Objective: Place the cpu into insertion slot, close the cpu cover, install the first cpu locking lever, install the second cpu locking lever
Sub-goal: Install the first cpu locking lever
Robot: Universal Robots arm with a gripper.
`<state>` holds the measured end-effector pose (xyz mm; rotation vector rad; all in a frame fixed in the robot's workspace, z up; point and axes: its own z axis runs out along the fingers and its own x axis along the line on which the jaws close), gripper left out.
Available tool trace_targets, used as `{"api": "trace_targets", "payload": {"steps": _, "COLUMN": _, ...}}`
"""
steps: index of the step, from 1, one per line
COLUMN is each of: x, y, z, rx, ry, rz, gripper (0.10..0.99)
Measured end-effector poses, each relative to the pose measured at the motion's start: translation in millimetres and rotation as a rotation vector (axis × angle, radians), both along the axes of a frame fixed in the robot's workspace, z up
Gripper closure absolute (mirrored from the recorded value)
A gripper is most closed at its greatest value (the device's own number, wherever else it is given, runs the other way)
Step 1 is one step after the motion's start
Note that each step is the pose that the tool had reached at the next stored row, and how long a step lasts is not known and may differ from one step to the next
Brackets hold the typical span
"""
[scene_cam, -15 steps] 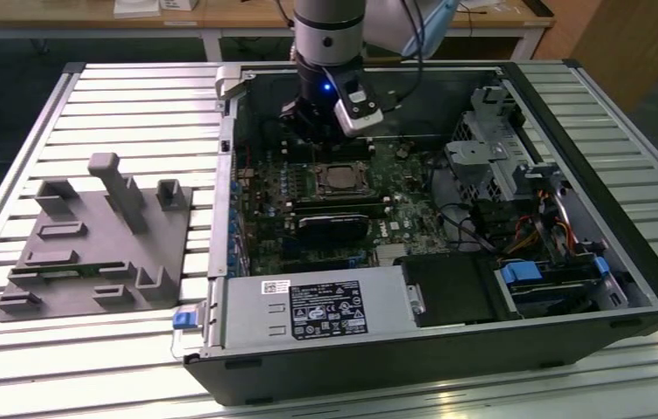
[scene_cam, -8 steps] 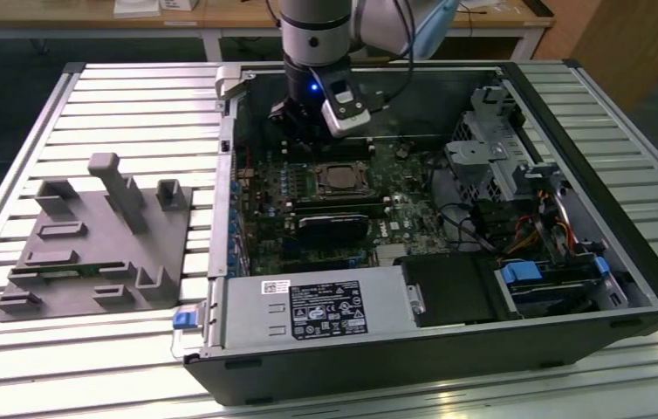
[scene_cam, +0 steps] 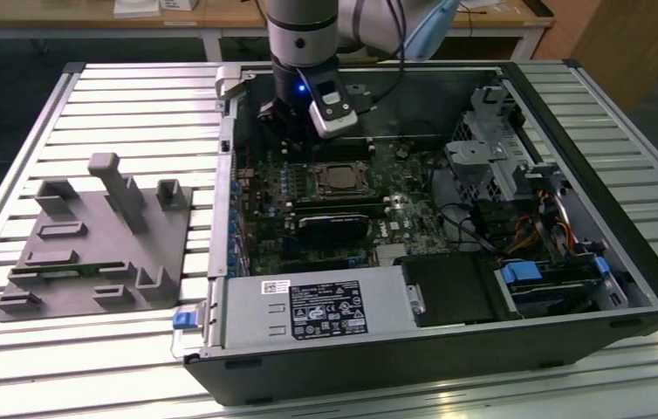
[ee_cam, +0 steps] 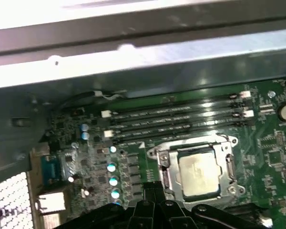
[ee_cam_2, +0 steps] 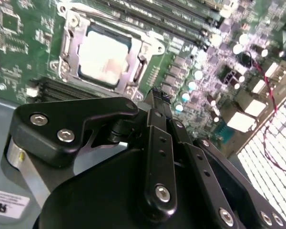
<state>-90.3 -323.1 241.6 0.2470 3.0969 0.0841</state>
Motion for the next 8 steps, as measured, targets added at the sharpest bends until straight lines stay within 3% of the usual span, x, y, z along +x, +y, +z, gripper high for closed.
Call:
{"api": "trace_targets", "payload": {"steps": 2, "x": -2.4, "y": 0.0, "z": -0.1, "rx": 0.026, "ry": -0.0001, "rz": 0.0, "gripper": 0.98}}
{"api": "trace_targets", "payload": {"steps": 8, "x": -6.2, "y": -0.3, "z": -0.1, "rx": 0.135, "ry": -0.0002, "rz": 0.002, "gripper": 0.98}}
